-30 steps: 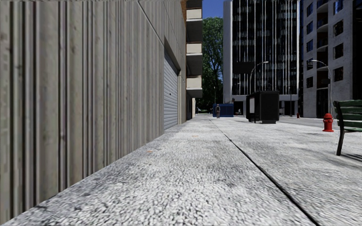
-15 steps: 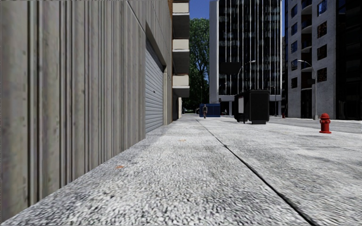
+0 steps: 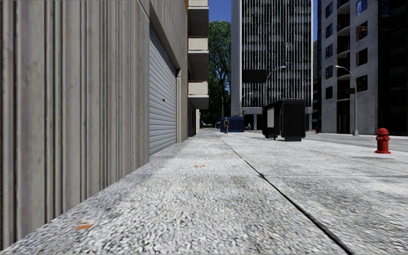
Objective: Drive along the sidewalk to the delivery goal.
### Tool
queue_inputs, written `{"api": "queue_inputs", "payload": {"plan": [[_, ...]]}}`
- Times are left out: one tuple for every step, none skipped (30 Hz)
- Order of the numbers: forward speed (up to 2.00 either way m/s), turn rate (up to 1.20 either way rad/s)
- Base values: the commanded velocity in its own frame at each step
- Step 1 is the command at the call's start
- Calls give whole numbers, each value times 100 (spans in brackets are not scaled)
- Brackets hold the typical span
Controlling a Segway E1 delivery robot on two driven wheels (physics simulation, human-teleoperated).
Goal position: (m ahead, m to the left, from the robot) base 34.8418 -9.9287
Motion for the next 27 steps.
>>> {"api": "queue_inputs", "payload": {"plan": [[200, 0], [200, 0], [200, 0], [200, 0], [200, 0], [200, 0], [200, 0], [200, 0], [200, 0], [200, 0], [200, 0], [200, 0], [200, 0], [200, 0], [200, 0], [200, 0], [200, 0], [200, 0], [200, 0], [200, 0], [200, 0], [200, 0], [200, 0], [200, 0], [200, 0], [200, -6], [200, -18]]}}
